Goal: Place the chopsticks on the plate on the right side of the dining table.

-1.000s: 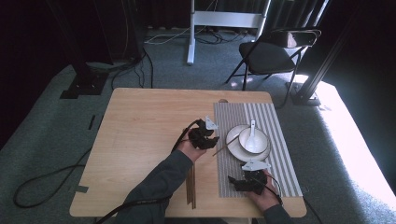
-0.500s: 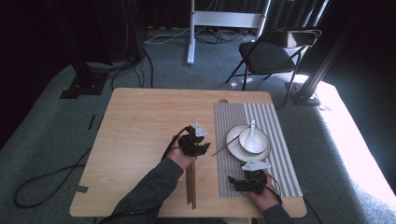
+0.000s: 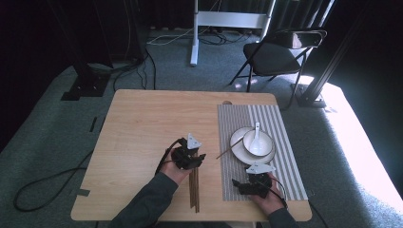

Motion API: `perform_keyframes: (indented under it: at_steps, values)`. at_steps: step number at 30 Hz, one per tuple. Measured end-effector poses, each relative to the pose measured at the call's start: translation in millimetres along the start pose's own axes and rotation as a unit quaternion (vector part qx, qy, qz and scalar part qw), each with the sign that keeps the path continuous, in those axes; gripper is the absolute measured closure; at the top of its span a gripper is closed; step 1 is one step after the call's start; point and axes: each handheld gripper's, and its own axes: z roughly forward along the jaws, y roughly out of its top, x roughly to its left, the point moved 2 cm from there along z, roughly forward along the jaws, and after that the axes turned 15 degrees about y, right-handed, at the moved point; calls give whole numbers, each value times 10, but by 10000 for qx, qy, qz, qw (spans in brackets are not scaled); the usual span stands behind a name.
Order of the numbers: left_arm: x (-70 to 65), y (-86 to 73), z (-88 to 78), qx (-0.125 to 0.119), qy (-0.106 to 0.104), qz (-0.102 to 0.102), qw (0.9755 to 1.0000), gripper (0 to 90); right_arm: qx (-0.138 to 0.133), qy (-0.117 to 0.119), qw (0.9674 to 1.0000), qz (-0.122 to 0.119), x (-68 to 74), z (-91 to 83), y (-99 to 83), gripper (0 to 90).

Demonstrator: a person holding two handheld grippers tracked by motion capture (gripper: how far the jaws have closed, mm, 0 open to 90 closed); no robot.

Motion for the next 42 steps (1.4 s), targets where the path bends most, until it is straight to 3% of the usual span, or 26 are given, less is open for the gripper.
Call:
perform_keyframes:
  at_steps: [12, 22, 31, 42]
  values:
    - [27, -351, -51, 189, 150, -153, 9996, 598, -2, 0, 10000, 7, 1, 0, 0, 221]
    - [-62, -688, -19, 454, 134, -214, 9986, 601, 2, -1, 10000, 6, 1, 0, 0, 221]
    - [-85, -762, -9, 541, 113, -171, 9983, 608, 3, -1, 10000, 7, 1, 0, 0, 221]
    - [-53, -791, -8, 518, 60, -311, 9982, 622, 3, -1, 10000, 8, 1, 0, 0, 221]
